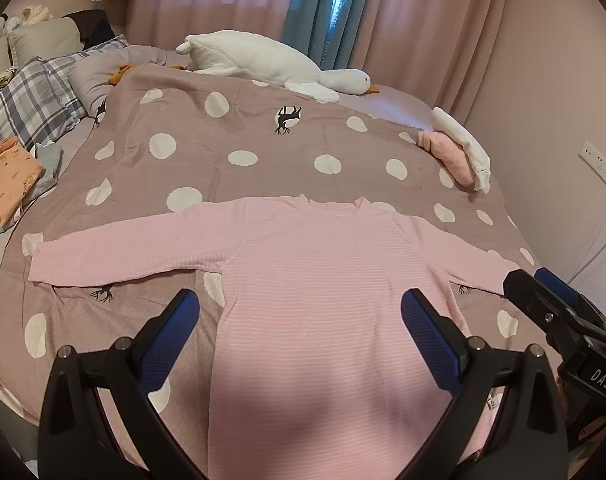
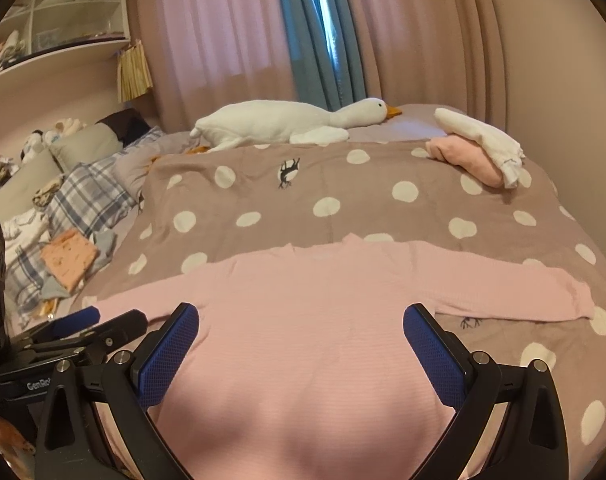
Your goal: Fold small clothes
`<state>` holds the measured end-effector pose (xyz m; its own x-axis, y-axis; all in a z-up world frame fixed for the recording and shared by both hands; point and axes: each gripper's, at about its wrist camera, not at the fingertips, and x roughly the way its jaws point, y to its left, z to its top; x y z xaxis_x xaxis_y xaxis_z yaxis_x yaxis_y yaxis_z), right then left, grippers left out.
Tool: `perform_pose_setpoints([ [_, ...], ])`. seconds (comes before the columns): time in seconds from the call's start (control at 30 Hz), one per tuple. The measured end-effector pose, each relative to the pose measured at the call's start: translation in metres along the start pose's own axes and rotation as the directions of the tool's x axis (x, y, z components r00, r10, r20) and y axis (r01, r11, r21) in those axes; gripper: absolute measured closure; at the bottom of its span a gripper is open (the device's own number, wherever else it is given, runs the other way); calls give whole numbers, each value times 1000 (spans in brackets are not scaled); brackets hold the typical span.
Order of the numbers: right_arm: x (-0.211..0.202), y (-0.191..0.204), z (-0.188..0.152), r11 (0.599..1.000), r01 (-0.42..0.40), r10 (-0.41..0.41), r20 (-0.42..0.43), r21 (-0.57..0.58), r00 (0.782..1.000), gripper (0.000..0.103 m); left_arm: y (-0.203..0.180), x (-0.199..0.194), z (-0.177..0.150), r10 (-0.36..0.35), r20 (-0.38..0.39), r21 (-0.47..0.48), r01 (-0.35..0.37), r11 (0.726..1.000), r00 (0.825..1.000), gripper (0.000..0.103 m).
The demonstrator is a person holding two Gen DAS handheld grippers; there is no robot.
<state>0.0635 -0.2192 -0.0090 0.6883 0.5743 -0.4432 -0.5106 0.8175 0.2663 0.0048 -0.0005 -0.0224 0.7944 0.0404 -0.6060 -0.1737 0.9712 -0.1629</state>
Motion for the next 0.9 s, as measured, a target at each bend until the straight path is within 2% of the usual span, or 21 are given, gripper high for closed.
perform_pose_setpoints([
  [0.23, 1, 0, -3, 1000, -7, 7, -7, 7, 1000, 1, -1, 0, 2, 4, -15, -2, -4, 1000, 1000, 2],
  [0.43, 0, 1, -6, 1000, -2, 2, -7, 12, 1000, 1, -4, 2, 1, -8, -74, -21, 7, 1000, 997, 2],
  [0.7, -2, -1, -6, 1000, 2, -2, -2, 14, 1000, 1, -6, 3, 1, -33, -33, -34, 31, 999, 999, 3],
  [0.9, -4, -5, -5, 1000, 8, -8, 0, 21, 1000, 1, -7, 3, 1, -30, -46, -40, 29, 999, 998, 5],
])
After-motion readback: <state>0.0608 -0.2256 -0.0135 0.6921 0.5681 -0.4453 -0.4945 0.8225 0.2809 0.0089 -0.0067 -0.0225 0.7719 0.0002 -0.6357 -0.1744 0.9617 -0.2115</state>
